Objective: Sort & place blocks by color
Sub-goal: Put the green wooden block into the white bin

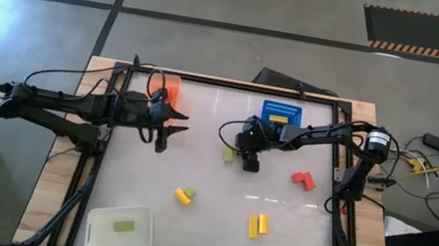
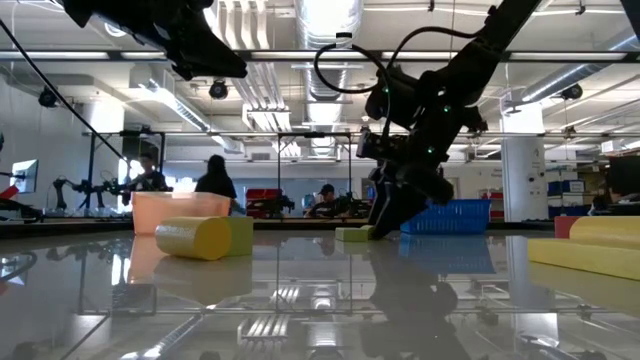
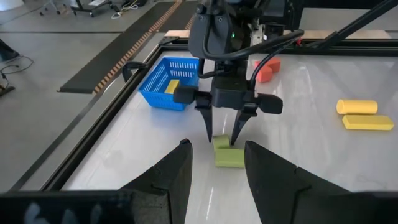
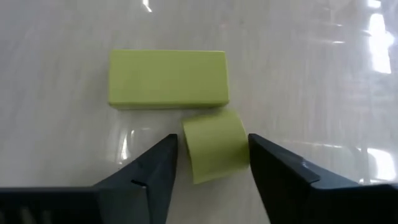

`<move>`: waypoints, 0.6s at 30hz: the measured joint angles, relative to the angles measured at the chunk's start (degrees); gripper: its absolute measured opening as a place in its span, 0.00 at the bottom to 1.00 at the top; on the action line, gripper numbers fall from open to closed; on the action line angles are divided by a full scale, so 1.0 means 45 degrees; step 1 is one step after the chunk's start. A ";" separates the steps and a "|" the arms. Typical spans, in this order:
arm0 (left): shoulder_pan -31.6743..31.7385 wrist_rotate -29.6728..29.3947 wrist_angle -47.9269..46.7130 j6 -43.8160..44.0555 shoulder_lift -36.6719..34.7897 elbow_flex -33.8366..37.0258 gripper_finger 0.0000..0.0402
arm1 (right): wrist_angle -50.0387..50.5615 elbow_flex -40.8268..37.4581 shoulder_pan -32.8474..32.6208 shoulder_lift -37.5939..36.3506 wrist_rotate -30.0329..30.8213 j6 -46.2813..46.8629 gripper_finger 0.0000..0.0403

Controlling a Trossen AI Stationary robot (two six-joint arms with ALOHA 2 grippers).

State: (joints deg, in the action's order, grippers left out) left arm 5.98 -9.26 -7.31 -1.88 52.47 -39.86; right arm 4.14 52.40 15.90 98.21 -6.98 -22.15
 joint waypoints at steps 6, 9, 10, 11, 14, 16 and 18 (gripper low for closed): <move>0.0000 0.0002 0.0259 0.0002 0.0000 0.0000 0.32 | 0.0022 0.0000 0.0000 -0.0083 0.0082 0.0068 0.28; -0.0012 0.0005 0.0318 0.0002 0.0004 0.0013 0.32 | 0.0096 0.0000 0.0000 -0.0138 0.0122 0.0221 0.28; -0.0042 0.0007 0.0344 0.0002 0.0048 0.0035 0.32 | 0.0244 -0.0005 0.0000 -0.0228 0.0159 0.0300 0.28; -0.0083 0.0004 0.0423 0.0010 0.0084 0.0083 0.32 | 0.0450 -0.0014 0.0000 -0.0332 0.0221 0.0376 0.28; -0.0264 0.0133 0.0930 0.0016 0.0177 0.0342 0.32 | 0.0907 -0.0039 0.0000 -0.0877 0.0441 0.0697 0.28; -0.0394 0.0412 0.1646 0.0016 0.0248 0.0585 0.32 | 0.0989 -0.0039 -0.0050 -0.1425 0.0847 0.0882 0.28; -0.0519 0.0675 0.2253 0.0020 0.0353 0.0820 0.32 | 0.0900 -0.0039 -0.0204 -0.1986 0.1300 0.1023 0.28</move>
State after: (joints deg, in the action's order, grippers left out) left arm 3.64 -6.23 2.83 -1.79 54.06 -36.17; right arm 8.19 52.23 14.98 89.28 -1.13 -17.55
